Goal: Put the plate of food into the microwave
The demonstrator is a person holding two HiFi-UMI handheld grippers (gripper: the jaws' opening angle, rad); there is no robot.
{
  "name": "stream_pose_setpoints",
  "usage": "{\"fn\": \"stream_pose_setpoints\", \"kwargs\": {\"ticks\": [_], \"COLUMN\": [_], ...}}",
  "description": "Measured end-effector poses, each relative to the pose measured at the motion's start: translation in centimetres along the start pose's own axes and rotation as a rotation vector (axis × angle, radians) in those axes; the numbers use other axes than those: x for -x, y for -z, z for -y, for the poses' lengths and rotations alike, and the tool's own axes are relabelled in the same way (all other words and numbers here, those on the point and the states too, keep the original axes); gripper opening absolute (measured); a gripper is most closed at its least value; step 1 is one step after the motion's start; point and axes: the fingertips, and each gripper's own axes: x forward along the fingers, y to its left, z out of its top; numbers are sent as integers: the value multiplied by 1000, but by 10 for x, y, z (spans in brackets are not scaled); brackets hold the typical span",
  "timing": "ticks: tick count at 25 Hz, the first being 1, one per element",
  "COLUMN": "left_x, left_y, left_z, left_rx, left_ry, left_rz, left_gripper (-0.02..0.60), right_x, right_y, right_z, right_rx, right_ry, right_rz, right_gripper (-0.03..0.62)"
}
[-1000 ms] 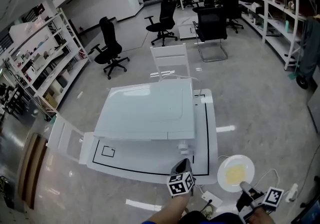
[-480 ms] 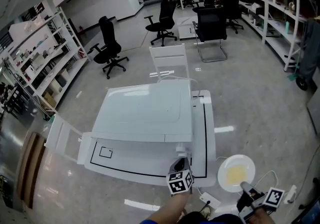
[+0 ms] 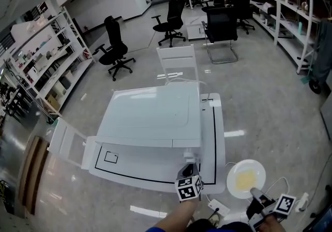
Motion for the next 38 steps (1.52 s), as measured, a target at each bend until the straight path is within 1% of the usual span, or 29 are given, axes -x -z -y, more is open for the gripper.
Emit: {"fn": "stream_pose_setpoints", "kwargs": {"ticks": [14,20,26,30,38], "left_x": [0,-1,0,-3,-10], "left_y": [-1,-1,-3,1,4], "left_z": [-3,-4,-2,-2,-4], "left_rx": [-18,-70,-161,-204,-225], "left_ry": [-22,-44,-74,-83,-87], "left_rz": [3,7,2,3,11], "left_gripper": [3,3,3,3,3], "right_x": [-2,-1,-2,-2,-1], "right_y": [1,0,-1,0,-2], "right_z": [-4,-3,-6,-6,-6], "right_rx": [9,13,14,9,26], "right_ry": [-9,-9,-11,-16,-17], "right_rz": [6,12,14,11,9], "right_gripper": [9,9,9,9,9]}}
